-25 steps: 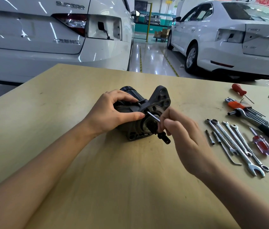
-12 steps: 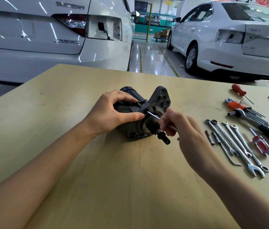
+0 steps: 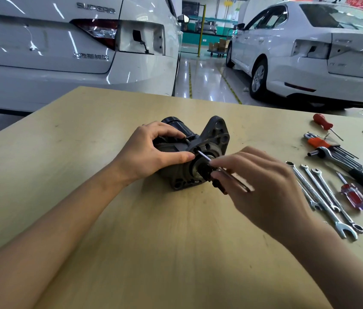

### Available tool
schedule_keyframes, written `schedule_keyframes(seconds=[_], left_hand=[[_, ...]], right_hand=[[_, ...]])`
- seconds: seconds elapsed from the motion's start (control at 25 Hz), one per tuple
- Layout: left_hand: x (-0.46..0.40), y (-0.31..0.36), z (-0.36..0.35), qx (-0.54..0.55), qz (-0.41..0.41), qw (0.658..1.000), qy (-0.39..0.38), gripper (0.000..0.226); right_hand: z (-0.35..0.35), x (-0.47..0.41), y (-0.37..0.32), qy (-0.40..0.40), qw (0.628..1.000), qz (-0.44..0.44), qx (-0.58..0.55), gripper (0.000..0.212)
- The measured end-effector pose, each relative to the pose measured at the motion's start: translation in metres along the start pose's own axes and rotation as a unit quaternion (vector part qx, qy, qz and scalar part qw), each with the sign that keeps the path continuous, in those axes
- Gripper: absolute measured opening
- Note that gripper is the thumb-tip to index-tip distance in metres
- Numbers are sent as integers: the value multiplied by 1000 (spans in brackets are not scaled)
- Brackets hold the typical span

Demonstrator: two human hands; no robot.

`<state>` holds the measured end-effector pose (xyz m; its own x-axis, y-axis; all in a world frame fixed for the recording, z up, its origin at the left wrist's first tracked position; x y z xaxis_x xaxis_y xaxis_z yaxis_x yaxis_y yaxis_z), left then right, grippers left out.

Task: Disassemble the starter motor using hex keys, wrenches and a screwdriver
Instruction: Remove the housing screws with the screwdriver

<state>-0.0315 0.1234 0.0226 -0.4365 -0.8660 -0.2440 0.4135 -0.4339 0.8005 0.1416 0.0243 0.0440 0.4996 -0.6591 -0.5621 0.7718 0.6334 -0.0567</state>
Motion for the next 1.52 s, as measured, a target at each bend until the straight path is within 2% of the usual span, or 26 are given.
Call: schedule_keyframes(seconds=[0.12, 0.28, 0.48, 0.6, 0.64, 0.72, 0.84, 0.96, 1.08, 1.16, 1.24, 1.28, 1.32, 1.4, 1.44, 1.52], left_hand=[[0, 1, -2, 4, -6, 1000, -1, 35], [-1, 1, -1, 14, -3, 1000, -3, 43], [4, 2, -14, -47, 4, 997, 60, 48], [4, 1, -14, -44, 2, 997, 56, 48], [4, 1, -13, -47, -5, 997, 58, 46], [6, 2, -13, -63, -31, 995, 77, 40], [10, 1, -15, -70, -63, 991, 90, 35], [9, 0, -14, -76, -75, 991, 84, 46], [7, -1, -15, -70, -84, 990, 84, 51], [6, -3, -14, -46, -86, 992, 84, 51], [3, -6, -13, -5, -81, 993, 84, 43], [2, -6, -13, 15, -78, 993, 84, 40], [2, -6, -12, 28, -73, 993, 83, 39], [2, -7, -12, 31, -68, 994, 80, 39], [2, -7, -13, 25, -69, 994, 75, 39], [2, -8, -13, 8, -69, 995, 65, 36]], right_hand=[[-8, -4, 6, -39, 994, -26, -103, 15], [-22, -6, 5, -52, 996, -23, -67, 30], [-30, -16, -2, -26, 999, -17, -7, 17], [-26, -14, -13, -30, 998, 23, 44, 8], [-26, -12, -20, -52, 997, 45, 34, 7], [-36, -9, -45, -153, 984, 85, -21, 11], [-66, -10, -81, -320, 936, 145, -28, 22], [-70, -11, -94, -342, 920, 191, 30, 21], [-65, -4, -95, -305, 926, 202, 95, 20], [-58, -3, -90, -267, 942, 183, 92, 18], [-42, -5, -68, -178, 975, 128, -32, 8], [-30, -7, -50, -112, 984, 66, -124, 3], [-20, -7, -31, -45, 973, 0, -226, 5], [-10, -4, 0, 62, 916, -99, -385, 12], [-9, -3, 10, 94, 897, -124, -413, 15], [-10, -3, 20, 127, 896, -140, -401, 19]])
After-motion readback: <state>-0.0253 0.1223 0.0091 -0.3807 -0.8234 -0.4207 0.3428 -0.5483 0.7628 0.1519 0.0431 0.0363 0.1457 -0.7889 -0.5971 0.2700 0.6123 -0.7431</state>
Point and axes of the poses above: each hand's wrist, its own x-axis away from the middle knuckle, its own z-axis out of the back of the hand, y = z × x, the point moved 5 cm from there along -x, towards the middle knuckle, and after that the axes turned 14 degrees about -y, right-handed, at the moved point
